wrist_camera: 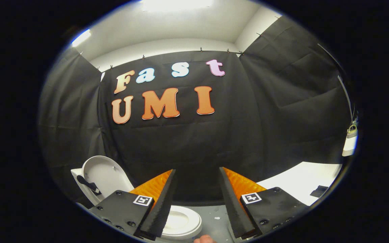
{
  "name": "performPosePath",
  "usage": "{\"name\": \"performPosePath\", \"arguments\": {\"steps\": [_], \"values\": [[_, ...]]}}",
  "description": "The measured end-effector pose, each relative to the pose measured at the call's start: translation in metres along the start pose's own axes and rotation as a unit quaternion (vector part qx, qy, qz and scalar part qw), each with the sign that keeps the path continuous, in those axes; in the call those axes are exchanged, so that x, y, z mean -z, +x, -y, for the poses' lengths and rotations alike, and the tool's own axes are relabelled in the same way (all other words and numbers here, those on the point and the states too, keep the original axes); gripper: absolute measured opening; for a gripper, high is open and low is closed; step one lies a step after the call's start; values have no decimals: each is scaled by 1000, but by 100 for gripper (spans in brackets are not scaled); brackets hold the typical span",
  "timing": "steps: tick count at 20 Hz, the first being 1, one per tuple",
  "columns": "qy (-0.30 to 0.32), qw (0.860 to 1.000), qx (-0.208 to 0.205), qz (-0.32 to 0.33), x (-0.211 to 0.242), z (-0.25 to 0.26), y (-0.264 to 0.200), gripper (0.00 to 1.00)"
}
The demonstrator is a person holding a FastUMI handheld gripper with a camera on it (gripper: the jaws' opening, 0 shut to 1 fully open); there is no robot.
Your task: Open the toilet lid.
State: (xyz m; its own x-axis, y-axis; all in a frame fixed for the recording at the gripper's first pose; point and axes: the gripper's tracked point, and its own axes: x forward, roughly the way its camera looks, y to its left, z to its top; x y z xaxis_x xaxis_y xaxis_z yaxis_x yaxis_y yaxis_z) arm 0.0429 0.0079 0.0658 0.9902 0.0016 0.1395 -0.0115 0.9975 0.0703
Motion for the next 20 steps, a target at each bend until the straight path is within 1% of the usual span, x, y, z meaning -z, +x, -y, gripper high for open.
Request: {"name": "performPosePath", "arguments": {"steps": [1,3,5,6,8,11,14,17,20], "values": [[-4,1000,3,-7,9,6,-1,81],[-11,1000,27,1,19,26,0,81],[-3,999,45,12,29,36,-4,82],[6,999,52,7,39,40,-5,82],[14,999,53,-3,55,39,-2,83],[20,997,71,-1,57,59,4,83],[36,997,66,-17,69,55,9,83],[19,998,56,-11,68,46,11,83],[16,998,54,-30,78,45,13,83]]}}
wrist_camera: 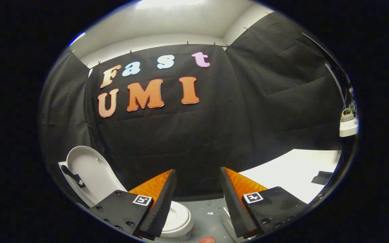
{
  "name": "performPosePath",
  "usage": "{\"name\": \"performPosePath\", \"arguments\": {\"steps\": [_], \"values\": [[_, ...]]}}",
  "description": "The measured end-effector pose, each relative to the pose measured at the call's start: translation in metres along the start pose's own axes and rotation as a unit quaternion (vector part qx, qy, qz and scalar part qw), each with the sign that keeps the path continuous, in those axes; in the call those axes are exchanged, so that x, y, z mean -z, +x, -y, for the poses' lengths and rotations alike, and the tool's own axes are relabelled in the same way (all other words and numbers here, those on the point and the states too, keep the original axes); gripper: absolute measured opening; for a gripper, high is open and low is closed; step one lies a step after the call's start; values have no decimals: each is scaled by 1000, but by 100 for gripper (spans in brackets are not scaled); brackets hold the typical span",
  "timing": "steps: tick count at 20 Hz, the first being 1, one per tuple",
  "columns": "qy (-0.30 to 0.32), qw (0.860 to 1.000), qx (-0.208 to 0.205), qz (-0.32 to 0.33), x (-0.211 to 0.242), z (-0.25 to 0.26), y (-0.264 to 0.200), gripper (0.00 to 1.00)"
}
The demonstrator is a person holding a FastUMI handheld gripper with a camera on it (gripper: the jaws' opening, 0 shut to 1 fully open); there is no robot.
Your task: Open the toilet lid.
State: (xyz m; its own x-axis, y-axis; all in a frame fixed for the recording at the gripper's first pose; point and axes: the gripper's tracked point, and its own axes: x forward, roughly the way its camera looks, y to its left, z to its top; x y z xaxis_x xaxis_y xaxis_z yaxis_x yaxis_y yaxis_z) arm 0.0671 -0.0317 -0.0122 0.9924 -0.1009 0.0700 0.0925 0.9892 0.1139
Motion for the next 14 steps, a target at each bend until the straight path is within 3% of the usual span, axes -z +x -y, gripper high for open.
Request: {"name": "performPosePath", "arguments": {"steps": [14], "values": [[1,1000,11,-1,-2,7,0,83]]}}
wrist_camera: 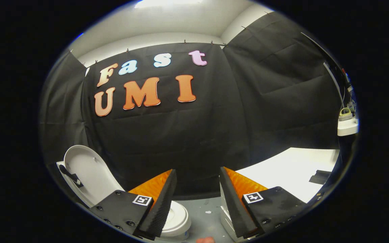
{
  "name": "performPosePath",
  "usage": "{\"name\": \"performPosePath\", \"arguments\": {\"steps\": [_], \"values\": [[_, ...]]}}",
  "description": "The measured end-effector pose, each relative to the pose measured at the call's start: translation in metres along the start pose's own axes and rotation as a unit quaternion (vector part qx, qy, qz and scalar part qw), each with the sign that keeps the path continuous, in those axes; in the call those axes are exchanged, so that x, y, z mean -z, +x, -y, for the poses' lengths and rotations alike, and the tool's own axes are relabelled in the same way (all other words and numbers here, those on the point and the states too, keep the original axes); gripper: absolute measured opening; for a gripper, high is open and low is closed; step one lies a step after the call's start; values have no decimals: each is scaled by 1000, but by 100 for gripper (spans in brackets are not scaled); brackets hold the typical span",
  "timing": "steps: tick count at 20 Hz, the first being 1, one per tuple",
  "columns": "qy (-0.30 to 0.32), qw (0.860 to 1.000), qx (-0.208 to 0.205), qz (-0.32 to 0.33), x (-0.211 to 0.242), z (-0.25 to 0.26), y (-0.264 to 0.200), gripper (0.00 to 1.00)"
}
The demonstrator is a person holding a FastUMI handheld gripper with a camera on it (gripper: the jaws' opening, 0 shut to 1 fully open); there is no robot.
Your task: Open the toilet lid.
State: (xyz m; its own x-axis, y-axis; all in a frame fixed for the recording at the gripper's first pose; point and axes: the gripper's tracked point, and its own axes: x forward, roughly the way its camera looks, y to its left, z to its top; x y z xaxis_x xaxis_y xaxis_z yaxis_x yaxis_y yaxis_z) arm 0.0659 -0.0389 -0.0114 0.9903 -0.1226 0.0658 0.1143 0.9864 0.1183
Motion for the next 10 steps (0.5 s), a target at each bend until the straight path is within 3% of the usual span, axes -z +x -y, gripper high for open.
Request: {"name": "performPosePath", "arguments": {"steps": [10], "values": [[-12,1000,-10,-2,2,-6,0,83]]}}
